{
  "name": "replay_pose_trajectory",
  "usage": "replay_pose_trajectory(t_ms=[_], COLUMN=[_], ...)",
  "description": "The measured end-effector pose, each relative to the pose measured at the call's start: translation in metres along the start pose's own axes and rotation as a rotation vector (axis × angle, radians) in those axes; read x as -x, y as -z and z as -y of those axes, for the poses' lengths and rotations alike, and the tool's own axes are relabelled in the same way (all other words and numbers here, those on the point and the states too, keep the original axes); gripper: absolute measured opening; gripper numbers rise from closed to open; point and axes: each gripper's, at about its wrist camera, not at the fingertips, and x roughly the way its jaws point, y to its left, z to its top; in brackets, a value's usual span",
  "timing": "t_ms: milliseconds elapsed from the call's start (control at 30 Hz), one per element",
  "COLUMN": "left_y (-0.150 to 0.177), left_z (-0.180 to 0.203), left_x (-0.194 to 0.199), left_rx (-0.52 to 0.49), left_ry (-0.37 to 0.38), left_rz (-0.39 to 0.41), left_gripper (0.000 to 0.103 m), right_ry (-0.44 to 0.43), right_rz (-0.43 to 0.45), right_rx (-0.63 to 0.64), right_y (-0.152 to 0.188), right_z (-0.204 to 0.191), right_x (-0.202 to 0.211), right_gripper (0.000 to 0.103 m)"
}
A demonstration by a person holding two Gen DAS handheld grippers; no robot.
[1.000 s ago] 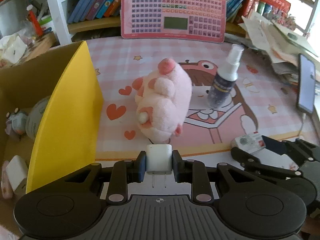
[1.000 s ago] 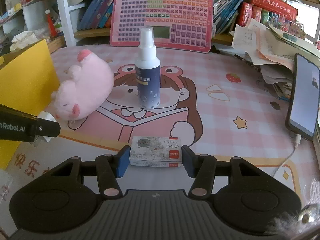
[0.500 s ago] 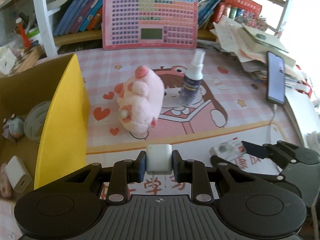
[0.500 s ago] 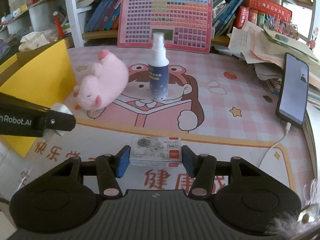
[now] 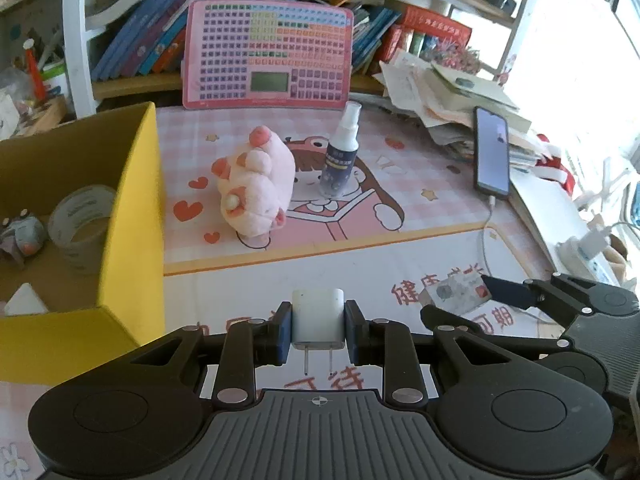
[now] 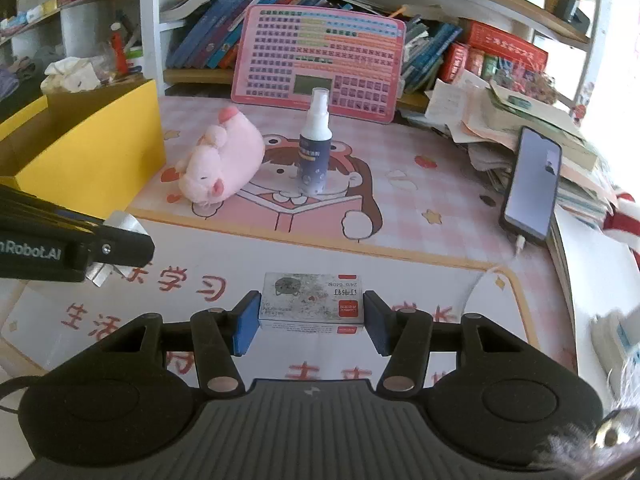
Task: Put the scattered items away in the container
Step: 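Lift and carry the small charger and card box with both tools toward the yellow box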
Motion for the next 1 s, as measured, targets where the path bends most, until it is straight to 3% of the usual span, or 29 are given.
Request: replay_pose_trajectory(t_ms=[433, 1000], left_y=[0.049, 0.106], left_z=[-0.049, -0.125], left_x=[0.062, 0.116], left_rx=[0.026, 0.138], left_ry=[0.019, 0.012], left_rz=[-0.002, -0.009], left_gripper=[0.025, 0.025], right_ry=[-0.021, -0.058], right_rz=[-0.024, -0.06], right_rx=[0.02, 0.091], right_y=[0.024, 0.05], right_z=[-0.077, -0.168], right_x=[0.041, 0.078], right_gripper=[0.052, 0.052])
